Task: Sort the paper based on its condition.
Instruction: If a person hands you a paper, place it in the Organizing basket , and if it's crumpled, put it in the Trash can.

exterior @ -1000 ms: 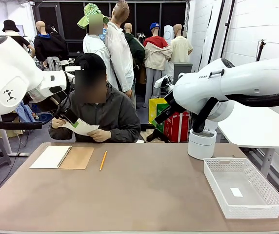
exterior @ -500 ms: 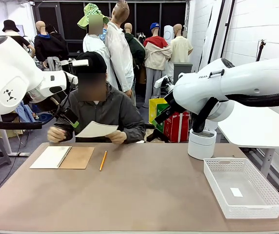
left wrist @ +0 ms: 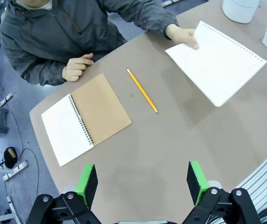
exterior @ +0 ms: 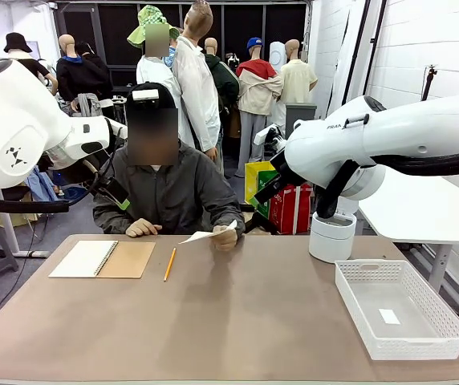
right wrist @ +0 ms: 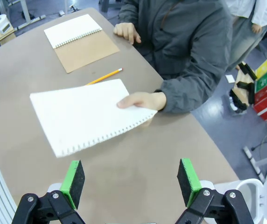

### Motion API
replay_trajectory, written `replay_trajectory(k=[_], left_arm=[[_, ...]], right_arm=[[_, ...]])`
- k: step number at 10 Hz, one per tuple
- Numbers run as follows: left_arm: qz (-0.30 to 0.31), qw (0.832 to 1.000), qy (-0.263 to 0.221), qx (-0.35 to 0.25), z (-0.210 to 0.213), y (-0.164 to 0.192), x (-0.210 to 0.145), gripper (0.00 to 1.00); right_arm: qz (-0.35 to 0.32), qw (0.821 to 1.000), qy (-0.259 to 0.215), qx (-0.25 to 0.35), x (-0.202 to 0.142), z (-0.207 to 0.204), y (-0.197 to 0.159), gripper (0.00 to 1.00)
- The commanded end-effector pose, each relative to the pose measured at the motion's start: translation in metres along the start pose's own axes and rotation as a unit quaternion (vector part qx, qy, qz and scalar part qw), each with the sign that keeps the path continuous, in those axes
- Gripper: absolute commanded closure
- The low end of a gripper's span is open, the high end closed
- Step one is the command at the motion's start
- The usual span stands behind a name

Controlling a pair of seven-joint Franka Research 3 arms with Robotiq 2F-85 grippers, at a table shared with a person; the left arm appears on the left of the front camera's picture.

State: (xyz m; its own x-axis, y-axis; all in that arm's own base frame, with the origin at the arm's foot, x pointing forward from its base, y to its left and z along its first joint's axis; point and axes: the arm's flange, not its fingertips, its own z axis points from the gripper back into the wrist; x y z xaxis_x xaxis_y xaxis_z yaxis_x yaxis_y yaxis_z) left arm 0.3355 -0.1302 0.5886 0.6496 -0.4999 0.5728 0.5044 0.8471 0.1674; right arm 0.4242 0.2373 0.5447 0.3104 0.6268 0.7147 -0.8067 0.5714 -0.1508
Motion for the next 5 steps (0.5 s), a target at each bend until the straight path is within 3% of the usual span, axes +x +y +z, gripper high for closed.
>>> replay_trajectory(k=[1,3,5], left_arm=[[0.001,1.0,0.001,0.0,0.001,0.001,0.001,0.0],[0.001,1.0,0.001,0.0,0.001,0.001,0.001,0.0],[0.001,1.0,0.001,0.0,0.001,0.001,0.001,0.0]], right_arm=[[-0.001,1.0,0.0,-0.001,0.0,0.0,0.0,0.0],[0.0,1.0,0.0,0.0,0.0,0.0,0.0,0.0],[-0.135,0.99,0.038,0.023,-0.004,-0.003,-0.016,0.0]])
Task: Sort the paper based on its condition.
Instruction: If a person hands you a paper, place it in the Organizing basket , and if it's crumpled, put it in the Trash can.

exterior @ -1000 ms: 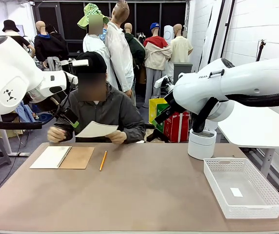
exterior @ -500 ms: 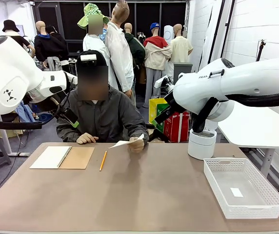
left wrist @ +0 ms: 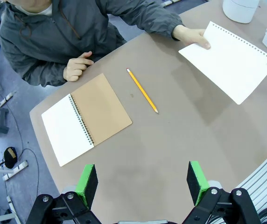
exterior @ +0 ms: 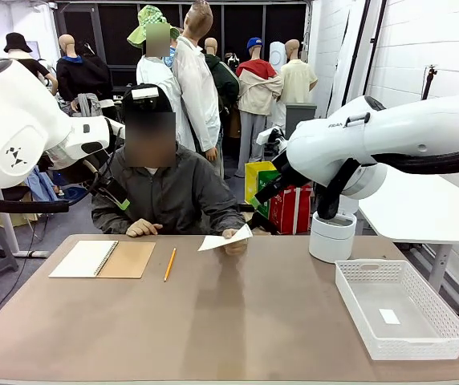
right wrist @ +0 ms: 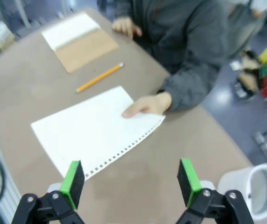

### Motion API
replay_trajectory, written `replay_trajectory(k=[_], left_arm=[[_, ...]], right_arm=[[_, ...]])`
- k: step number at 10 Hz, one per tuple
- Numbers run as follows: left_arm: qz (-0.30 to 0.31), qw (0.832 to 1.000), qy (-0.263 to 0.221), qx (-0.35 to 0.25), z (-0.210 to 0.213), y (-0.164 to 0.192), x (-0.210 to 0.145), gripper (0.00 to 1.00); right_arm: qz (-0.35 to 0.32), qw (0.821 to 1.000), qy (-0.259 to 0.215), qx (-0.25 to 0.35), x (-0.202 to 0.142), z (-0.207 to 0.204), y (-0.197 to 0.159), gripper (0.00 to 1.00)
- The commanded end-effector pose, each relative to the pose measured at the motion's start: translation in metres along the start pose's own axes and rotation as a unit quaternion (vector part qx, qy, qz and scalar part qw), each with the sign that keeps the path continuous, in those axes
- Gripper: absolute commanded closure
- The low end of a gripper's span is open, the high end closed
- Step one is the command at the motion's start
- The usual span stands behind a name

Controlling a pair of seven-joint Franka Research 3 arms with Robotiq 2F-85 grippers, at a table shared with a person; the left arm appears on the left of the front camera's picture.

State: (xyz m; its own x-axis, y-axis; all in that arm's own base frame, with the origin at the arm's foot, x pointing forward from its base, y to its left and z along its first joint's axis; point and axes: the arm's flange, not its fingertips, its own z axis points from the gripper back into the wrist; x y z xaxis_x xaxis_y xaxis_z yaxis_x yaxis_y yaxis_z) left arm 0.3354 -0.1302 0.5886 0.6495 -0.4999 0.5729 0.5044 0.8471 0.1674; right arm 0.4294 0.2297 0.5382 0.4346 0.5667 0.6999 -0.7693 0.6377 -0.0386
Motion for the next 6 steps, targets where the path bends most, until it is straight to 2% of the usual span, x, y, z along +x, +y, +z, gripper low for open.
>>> replay_trajectory(k=[1,3,4,6], left_arm=[[0.001,1.0,0.001,0.0,0.001,0.001,0.001,0.0],[0.001,1.0,0.001,0.0,0.001,0.001,0.001,0.0],[0.001,1.0,0.001,0.0,0.001,0.001,0.001,0.0],[0.001,1.0,0.001,0.0,0.001,0.001,0.001,0.0]], right_arm=[[-0.124,0.991,0.046,0.016,-0.001,-0.001,-0.017,0.0],[-0.206,0.972,0.095,0.053,-0.018,-0.006,-0.034,0.0],[-0.225,0.965,0.121,0.06,-0.025,-0.01,-0.037,0.0],[-0.243,0.959,0.132,0.067,-0.034,-0.016,-0.04,0.0]])
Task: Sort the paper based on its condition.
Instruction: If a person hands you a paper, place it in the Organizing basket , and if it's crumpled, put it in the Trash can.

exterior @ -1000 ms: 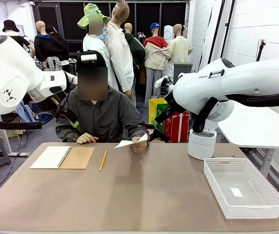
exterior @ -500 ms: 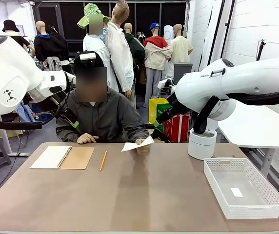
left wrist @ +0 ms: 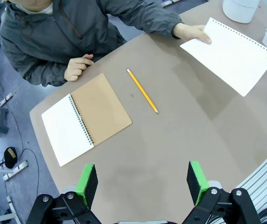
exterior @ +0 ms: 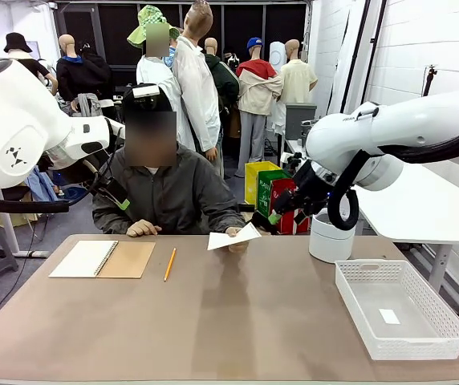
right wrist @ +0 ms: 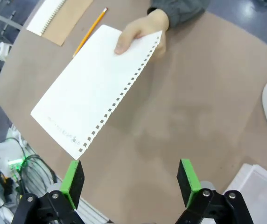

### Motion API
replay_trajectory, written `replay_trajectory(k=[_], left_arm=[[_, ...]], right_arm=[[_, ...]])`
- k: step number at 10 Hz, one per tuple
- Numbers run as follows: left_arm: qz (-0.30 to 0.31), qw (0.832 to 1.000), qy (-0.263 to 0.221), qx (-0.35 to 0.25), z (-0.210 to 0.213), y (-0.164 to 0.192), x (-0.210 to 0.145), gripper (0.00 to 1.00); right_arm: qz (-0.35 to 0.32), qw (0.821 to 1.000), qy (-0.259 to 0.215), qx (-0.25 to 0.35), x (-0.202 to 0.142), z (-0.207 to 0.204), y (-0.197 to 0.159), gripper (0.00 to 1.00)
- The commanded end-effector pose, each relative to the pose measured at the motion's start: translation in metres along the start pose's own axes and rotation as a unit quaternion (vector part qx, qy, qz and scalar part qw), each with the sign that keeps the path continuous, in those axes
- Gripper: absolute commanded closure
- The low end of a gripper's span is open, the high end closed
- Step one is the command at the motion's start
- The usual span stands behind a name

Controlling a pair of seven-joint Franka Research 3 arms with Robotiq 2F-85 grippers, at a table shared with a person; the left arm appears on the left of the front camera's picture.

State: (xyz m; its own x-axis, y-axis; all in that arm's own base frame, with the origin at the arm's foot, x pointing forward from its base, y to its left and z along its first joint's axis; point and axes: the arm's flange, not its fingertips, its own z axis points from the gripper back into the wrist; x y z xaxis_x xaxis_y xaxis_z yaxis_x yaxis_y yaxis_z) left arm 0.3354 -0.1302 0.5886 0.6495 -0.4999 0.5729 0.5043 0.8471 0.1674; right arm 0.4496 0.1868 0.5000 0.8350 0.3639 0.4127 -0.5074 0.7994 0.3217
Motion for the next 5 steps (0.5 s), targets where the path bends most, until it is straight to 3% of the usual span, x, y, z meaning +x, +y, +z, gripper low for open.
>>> replay_trajectory(k=[1,2,5], left_arm=[[0.001,1.0,0.001,0.0,0.0008,0.0008,0.001,0.0],[0.001,1.0,0.001,0.0,0.0008,0.0008,0.001,0.0],[0.001,1.0,0.001,0.0,0.0008,0.0008,0.001,0.0]], right_arm=[[0.015,0.997,0.021,-0.074,0.0064,-0.0015,0.0018,0.0],[0.0,1.0,0.0,0.0,0.0,0.0,0.0,0.0],[0.0,1.0,0.0,0.0,0.0,0.0,0.0,0.0]])
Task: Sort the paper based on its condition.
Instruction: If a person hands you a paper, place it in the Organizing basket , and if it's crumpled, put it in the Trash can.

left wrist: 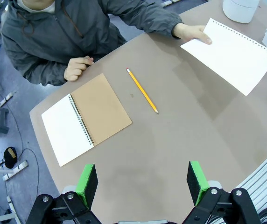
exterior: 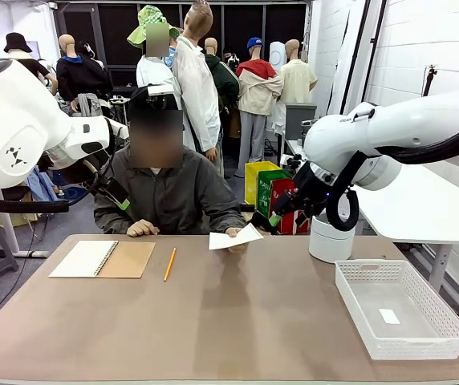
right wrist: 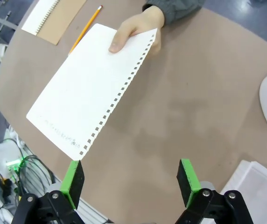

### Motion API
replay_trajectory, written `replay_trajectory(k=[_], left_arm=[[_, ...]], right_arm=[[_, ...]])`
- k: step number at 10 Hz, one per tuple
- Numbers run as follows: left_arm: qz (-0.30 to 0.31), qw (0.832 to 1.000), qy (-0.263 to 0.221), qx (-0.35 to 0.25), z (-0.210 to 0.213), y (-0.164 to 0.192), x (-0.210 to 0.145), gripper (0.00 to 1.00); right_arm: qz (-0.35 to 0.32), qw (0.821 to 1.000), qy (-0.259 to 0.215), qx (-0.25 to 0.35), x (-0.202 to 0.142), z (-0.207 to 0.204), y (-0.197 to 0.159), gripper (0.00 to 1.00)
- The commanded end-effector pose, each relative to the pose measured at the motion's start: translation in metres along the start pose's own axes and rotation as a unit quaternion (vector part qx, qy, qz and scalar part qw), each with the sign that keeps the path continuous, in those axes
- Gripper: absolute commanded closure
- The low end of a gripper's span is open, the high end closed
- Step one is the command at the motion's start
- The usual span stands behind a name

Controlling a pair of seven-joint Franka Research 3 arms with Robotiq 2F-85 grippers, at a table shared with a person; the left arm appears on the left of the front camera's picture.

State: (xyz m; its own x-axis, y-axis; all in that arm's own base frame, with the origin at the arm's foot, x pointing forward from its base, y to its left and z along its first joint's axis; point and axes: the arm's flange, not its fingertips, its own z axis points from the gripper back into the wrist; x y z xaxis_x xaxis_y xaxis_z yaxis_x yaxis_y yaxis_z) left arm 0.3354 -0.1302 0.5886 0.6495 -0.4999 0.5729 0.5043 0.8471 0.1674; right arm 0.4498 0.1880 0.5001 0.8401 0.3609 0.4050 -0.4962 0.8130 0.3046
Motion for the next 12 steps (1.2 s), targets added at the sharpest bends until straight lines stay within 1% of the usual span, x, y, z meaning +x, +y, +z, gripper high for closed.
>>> replay_trajectory(k=[1,2,3,5,7,9,10,11,12], left_arm=[[0.001,1.0,0.001,0.0,0.001,0.001,0.001,0.0],[0.001,1.0,0.001,0.0,0.001,0.001,0.001,0.0],[0.001,1.0,0.001,0.0,0.001,0.001,0.001,0.0],[0.001,1.0,0.001,0.0,0.001,0.001,0.001,0.0],[0.001,1.0,0.001,0.0,0.001,0.001,0.001,0.0],[0.001,1.0,0.001,0.0,0.001,0.001,0.001,0.0],[0.001,1.0,0.001,0.0,0.001,0.001,0.001,0.0],[0.001,1.0,0.001,0.0,0.001,0.001,0.001,0.0],[0.001,1.0,0.001,0.0,0.001,0.001,0.001,0.0]], right_arm=[[0.003,1.0,0.002,-0.003,0.0,0.0,0.0,0.0],[-0.107,0.994,0.02,0.03,0.008,-0.004,-0.01,0.0],[-0.173,0.982,0.032,0.071,0.008,-0.008,-0.019,0.0],[-0.258,0.958,0.045,0.117,0.005,-0.015,-0.032,0.0],[-0.332,0.929,0.057,0.15,0.005,-0.019,-0.039,0.0],[-0.378,0.905,0.058,0.186,0.001,-0.027,-0.048,0.0],[-0.401,0.888,0.065,0.216,-0.004,-0.033,-0.054,0.0],[-0.406,0.877,0.079,0.242,-0.009,-0.04,-0.057,0.0],[-0.383,0.896,0.074,0.213,-0.011,-0.041,-0.056,0.0]])
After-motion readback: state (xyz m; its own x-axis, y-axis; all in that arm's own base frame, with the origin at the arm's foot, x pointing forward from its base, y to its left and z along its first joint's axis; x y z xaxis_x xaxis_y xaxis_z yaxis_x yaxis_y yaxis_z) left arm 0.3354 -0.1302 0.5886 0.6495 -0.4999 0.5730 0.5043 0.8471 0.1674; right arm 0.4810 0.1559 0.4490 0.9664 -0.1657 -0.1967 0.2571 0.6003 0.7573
